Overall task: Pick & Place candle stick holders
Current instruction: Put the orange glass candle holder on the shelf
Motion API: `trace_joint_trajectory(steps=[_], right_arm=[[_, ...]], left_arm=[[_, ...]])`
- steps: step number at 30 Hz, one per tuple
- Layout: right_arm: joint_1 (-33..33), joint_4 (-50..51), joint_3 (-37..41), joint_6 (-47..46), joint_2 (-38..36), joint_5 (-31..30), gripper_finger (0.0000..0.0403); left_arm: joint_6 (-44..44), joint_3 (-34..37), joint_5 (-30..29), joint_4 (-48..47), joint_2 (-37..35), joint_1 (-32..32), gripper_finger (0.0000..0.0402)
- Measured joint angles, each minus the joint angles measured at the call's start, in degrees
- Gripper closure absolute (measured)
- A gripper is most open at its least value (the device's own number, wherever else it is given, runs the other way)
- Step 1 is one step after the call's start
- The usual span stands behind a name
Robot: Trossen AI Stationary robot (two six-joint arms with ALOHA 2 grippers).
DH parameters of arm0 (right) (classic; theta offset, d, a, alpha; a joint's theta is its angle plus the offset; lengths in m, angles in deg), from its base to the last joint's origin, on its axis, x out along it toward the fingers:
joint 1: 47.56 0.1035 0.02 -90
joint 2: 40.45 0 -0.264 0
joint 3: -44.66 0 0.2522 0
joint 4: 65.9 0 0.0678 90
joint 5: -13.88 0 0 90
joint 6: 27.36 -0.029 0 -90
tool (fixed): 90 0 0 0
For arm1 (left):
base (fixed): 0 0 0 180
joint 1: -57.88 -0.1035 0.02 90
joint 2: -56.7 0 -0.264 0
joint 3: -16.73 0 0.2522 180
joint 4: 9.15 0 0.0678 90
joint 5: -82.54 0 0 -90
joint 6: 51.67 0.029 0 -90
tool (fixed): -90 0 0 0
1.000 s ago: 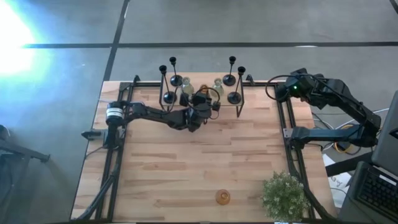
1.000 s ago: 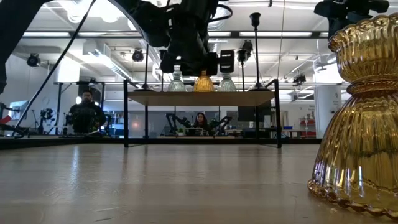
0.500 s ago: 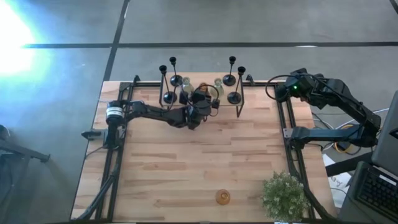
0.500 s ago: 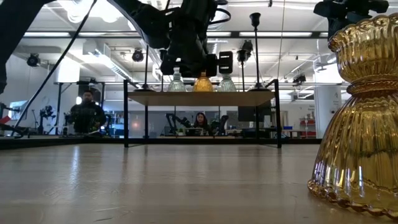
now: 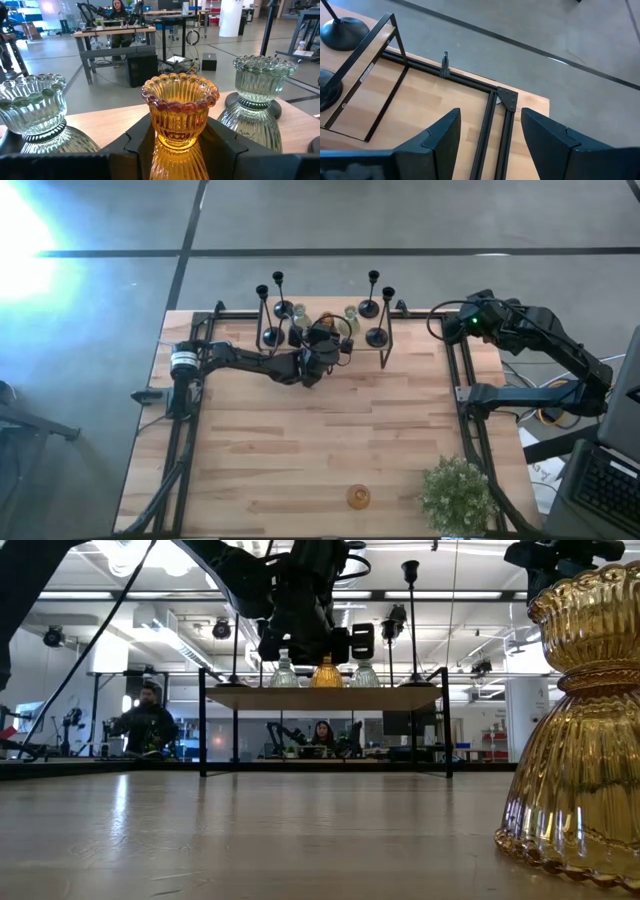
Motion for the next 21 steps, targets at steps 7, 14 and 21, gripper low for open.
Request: trace_joint_trajectory(steps=[7, 14, 21], right_arm=[[0.0, 0.0, 0.0, 0.2, 0.0, 1.2, 0.0200], [0.0, 0.0, 0.0, 0.4, 0.0, 1.3, 0.0200], [0.0, 0.0, 0.0, 1.2, 0.0, 2.6, 0.0200]], left_arm=[[0.2, 0.0, 0.0, 0.0, 0.0, 0.0, 0.0262], [0.4, 0.0, 1.7, 0.0, 0.1, 0.0, 0.0261], [0.8, 0.0, 2.6, -0.1, 0.1, 0.0, 0.0251]])
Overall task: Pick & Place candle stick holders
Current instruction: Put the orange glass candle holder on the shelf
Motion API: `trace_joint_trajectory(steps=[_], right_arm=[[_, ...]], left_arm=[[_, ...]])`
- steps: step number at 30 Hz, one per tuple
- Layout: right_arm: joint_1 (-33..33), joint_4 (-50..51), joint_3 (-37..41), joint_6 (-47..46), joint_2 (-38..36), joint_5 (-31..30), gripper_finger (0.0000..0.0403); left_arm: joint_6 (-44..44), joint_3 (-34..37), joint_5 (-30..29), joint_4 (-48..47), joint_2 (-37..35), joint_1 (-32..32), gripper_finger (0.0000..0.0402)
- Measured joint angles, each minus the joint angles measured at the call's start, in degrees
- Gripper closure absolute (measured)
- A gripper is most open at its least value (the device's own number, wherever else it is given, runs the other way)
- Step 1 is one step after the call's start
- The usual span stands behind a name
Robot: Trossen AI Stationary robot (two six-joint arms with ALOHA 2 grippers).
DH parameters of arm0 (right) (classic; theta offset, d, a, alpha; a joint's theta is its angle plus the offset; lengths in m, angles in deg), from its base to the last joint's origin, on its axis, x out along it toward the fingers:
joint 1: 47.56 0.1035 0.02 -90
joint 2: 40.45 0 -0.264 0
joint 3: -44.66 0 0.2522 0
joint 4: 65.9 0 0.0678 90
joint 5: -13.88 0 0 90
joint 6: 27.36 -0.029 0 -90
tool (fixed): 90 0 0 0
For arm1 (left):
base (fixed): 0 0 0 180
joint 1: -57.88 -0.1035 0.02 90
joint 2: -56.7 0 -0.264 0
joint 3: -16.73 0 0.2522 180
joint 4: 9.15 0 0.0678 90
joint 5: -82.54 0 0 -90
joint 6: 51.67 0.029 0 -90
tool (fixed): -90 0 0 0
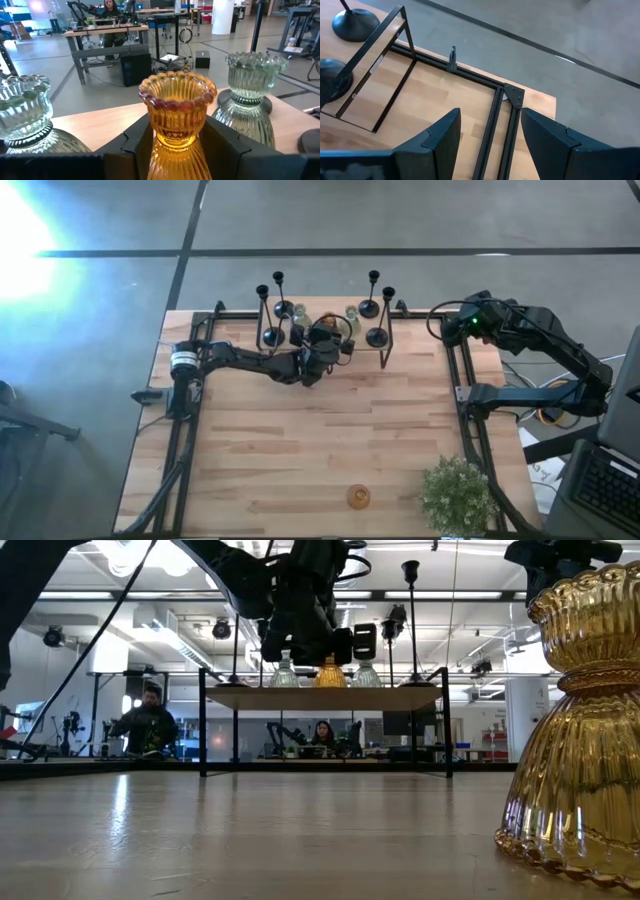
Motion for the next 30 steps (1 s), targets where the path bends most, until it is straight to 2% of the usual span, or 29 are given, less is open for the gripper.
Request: trace_joint_trajectory(steps=[11, 30], right_arm=[[0.0, 0.0, 0.0, 1.8, 0.0, 0.4, 0.0200], [0.0, 0.0, 0.0, 2.1, 0.0, 0.3, 0.0200]], left_arm=[[2.2, 0.1, -0.1, -0.5, 0.2, 0.0, 0.0176], [4.0, 0.2, -0.6, 0.1, -2.6, 0.1, 0.0172]])
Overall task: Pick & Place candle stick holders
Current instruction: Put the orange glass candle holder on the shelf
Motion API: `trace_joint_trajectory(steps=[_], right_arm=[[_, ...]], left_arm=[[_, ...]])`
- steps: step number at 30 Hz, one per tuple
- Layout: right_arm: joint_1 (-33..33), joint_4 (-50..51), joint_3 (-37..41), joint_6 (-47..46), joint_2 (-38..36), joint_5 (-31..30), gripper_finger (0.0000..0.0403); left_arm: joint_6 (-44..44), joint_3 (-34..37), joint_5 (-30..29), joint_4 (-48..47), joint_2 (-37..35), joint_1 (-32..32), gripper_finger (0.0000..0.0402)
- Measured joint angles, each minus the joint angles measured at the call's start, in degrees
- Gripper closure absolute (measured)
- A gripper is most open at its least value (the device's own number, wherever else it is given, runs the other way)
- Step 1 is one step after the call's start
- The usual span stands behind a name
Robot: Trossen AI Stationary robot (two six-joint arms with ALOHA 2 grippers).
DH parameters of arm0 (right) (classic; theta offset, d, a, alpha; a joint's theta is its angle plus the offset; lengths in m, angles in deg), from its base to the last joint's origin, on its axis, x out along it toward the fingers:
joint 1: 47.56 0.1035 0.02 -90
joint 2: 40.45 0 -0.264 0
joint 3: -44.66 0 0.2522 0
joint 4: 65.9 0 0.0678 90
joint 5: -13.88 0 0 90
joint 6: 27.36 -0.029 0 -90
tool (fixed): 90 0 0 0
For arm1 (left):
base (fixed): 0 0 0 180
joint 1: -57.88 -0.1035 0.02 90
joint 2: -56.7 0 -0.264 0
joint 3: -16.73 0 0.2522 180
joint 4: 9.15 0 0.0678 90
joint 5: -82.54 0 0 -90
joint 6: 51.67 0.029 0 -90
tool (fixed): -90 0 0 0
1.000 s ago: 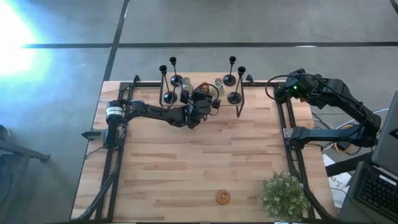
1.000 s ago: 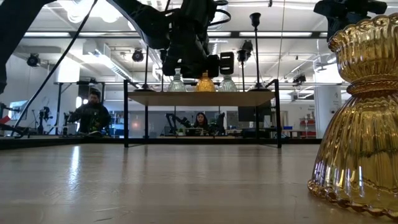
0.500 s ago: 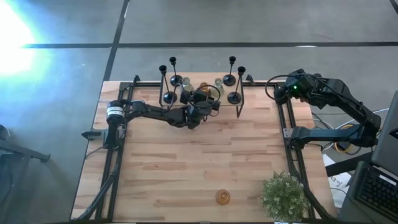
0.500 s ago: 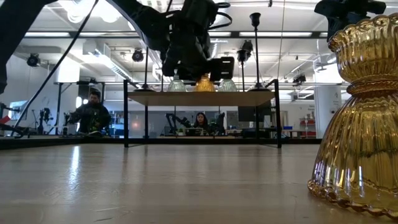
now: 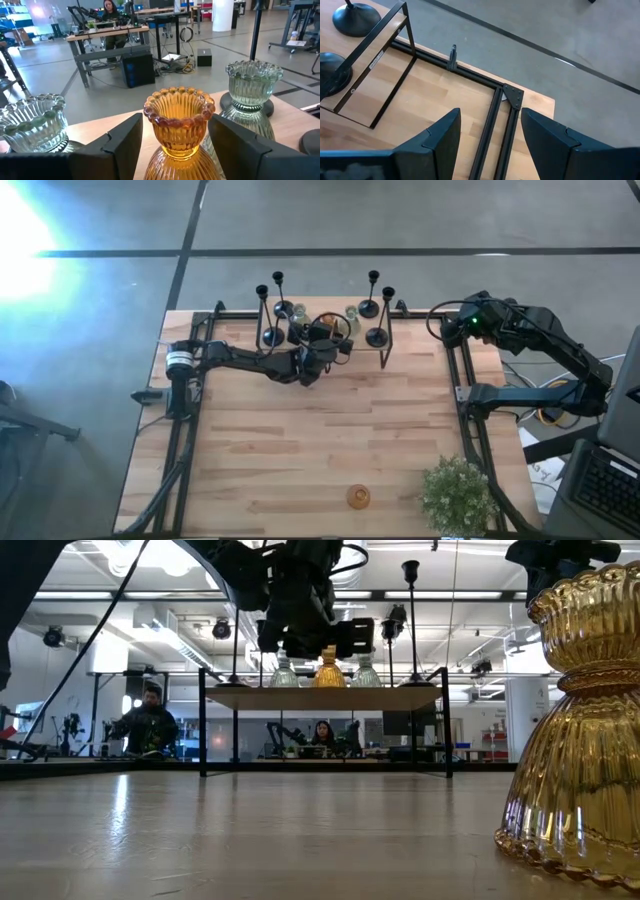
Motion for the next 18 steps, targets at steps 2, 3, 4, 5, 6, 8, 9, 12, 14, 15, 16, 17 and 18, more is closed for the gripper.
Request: trace_joint_trajectory(steps=[2, 3, 4, 5, 6, 8, 9, 12, 14, 15, 16, 17, 18], right_arm=[[0.0, 0.0, 0.0, 0.0, 0.0, 0.0, 0.0200], [0.0, 0.0, 0.0, 0.0, 0.0, 0.0, 0.0200], [0.0, 0.0, 0.0, 0.0, 0.0, 0.0, 0.0200], [0.0, 0.0, 0.0, 0.0, 0.0, 0.0, 0.0200], [0.0, 0.0, 0.0, 0.0, 0.0, 0.0, 0.0200], [0.0, 0.0, 0.0, 0.0, 0.0, 0.0, 0.0200], [0.0, 0.0, 0.0, 0.0, 0.0, 0.0, 0.0200], [0.0, 0.0, 0.0, 0.1, 0.0, 0.0, 0.0200], [0.0, 0.0, 0.0, 0.2, 0.0, 0.0, 0.0200], [0.0, 0.0, 0.0, 0.2, 0.0, 0.0, 0.0200], [0.0, 0.0, 0.0, 0.2, 0.0, 0.0, 0.0200], [0.0, 0.0, 0.0, 0.2, 0.0, 0.0, 0.0200], [0.0, 0.0, 0.0, 0.2, 0.0, 0.0, 0.0200]], left_arm=[[0.0, 0.0, 0.0, 0.1, 0.0, 0.0, 0.0172], [0.0, 0.0, 0.1, 0.1, 0.0, 0.0, 0.0172], [0.0, 0.0, 0.6, 0.2, 0.0, 0.0, 0.0172], [-0.1, 0.0, 0.8, 0.5, 0.0, 0.0, 0.0172], [-0.1, 0.0, 1.1, 0.6, 0.0, 0.0, 0.0172], [-0.2, 0.0, 2.0, 0.6, -0.1, 0.0, 0.0172], [-0.2, -0.1, 2.3, 0.6, -0.1, 0.0, 0.0172], [-0.2, -0.1, 2.4, 0.6, -0.1, 0.0, 0.0172], [-0.2, -0.1, 2.4, 0.6, -0.2, 0.0, 0.0172], [-0.2, -0.1, 2.4, 0.6, -0.3, 0.0, 0.0172], [-0.1, -0.1, 2.4, 0.6, -0.3, 0.0, 0.0172], [0.1, -0.1, 2.4, 0.6, -0.5, 0.0, 0.0172], [0.5, -0.1, 2.4, 0.6, -0.8, 0.0, 0.0172]])
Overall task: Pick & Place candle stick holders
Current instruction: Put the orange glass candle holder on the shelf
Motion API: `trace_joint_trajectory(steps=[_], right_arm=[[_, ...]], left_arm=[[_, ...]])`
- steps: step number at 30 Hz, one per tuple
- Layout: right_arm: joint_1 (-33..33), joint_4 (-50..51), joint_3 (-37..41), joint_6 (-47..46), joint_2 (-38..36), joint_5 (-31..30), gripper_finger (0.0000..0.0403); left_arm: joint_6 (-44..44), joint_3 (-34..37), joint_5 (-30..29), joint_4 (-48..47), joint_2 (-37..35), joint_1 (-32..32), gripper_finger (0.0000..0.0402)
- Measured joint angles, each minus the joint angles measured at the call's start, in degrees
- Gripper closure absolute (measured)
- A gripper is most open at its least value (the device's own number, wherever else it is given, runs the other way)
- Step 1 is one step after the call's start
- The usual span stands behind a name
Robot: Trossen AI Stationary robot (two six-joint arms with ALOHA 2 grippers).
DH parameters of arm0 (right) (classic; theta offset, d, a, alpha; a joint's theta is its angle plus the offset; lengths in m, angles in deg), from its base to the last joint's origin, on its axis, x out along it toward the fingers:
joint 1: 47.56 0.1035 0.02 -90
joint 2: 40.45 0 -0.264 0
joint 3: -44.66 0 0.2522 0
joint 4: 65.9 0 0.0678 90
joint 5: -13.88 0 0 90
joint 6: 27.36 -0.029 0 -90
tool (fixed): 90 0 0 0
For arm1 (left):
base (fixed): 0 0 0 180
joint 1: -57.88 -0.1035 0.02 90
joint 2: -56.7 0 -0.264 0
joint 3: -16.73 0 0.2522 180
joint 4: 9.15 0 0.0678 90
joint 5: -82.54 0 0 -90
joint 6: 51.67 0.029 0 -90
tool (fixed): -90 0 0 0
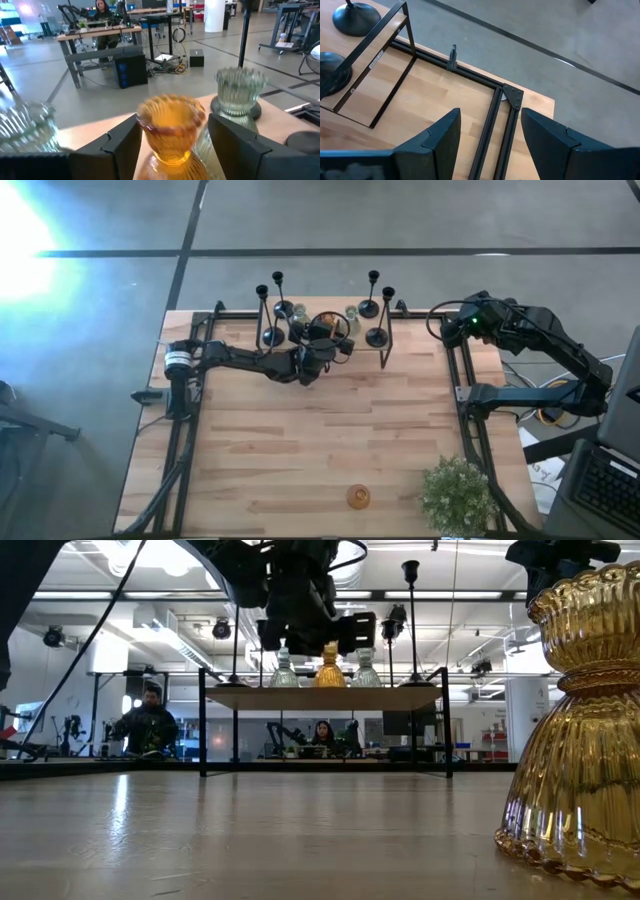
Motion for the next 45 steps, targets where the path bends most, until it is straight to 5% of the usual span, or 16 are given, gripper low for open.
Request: trace_joint_trajectory(steps=[18, 25, 29, 33, 38, 45], right_arm=[[0.0, 0.0, 0.0, 0.9, 0.0, 0.0, 0.0200], [0.0, 0.0, 0.1, 1.0, 0.0, 0.0, 0.0200], [0.0, 0.0, 0.1, 1.0, 0.0, -0.1, 0.0200], [0.0, -0.1, 0.1, 1.9, 0.0, -0.4, 0.0200], [0.0, -2.4, 1.4, 4.7, -0.1, -0.8, 0.0200], [0.0, -6.5, 5.3, 8.3, 0.0, -0.5, 0.0200]], left_arm=[[8.1, -2.0, -0.4, 0.1, -3.2, -0.1, 0.0172], [19.5, -9.9, -0.5, -0.8, -3.3, 1.1, 0.0172], [22.9, -15.8, -2.2, -8.9, -3.8, 4.5, 0.0178], [17.9, -17.0, -5.4, -15.1, -5.8, 9.3, 0.0239], [5.2, -15.0, -4.9, -21.0, -7.9, 13.9, 0.0380], [-6.1, -7.2, -4.8, -20.9, -8.0, 14.1, 0.0397]])
